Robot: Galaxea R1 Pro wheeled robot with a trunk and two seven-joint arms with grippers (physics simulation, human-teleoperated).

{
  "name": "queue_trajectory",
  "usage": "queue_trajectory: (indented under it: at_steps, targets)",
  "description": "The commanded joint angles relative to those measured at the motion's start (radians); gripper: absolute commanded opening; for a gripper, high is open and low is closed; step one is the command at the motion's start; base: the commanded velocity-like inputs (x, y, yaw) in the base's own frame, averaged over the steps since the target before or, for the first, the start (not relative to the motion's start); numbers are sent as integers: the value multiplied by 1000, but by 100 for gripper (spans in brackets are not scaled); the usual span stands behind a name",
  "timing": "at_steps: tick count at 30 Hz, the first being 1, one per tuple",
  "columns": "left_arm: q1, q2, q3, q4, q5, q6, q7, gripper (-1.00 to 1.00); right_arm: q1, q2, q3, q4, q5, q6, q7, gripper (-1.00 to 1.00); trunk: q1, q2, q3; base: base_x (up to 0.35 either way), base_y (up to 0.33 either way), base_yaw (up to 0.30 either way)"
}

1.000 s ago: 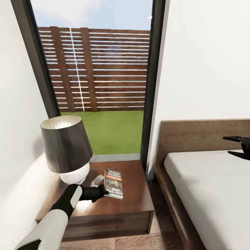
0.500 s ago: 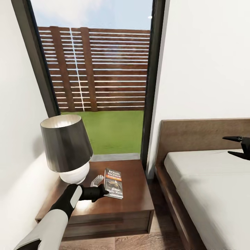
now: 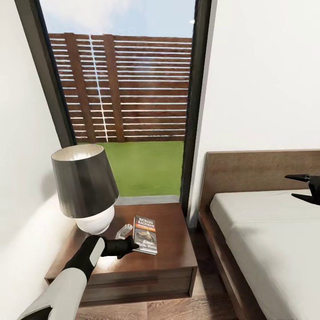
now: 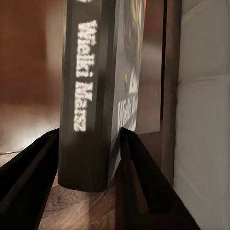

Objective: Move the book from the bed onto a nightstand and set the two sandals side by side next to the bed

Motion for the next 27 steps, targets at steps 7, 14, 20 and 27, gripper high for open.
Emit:
queue_trajectory:
  at_steps: [7,14,20,27]
  targets:
    - [-1,-2,7,-1,1,7,-2,-100,-2,-1,5,3,5,0,10,100,0,-1,-1,0,0,0]
    - [-1,-2,7,0,2,7,-2,-100,-2,-1,5,4,6,0,10,100,0,-1,-1,0,0,0]
    - [-1,-1,7,0,1,7,-2,-100,-2,-1,6,4,6,0,10,100,19,-36,-17,0,0,0]
    - [-1,1,7,0,1,7,-2,-100,-2,0,6,4,6,0,10,100,30,-57,-26,0,0,0]
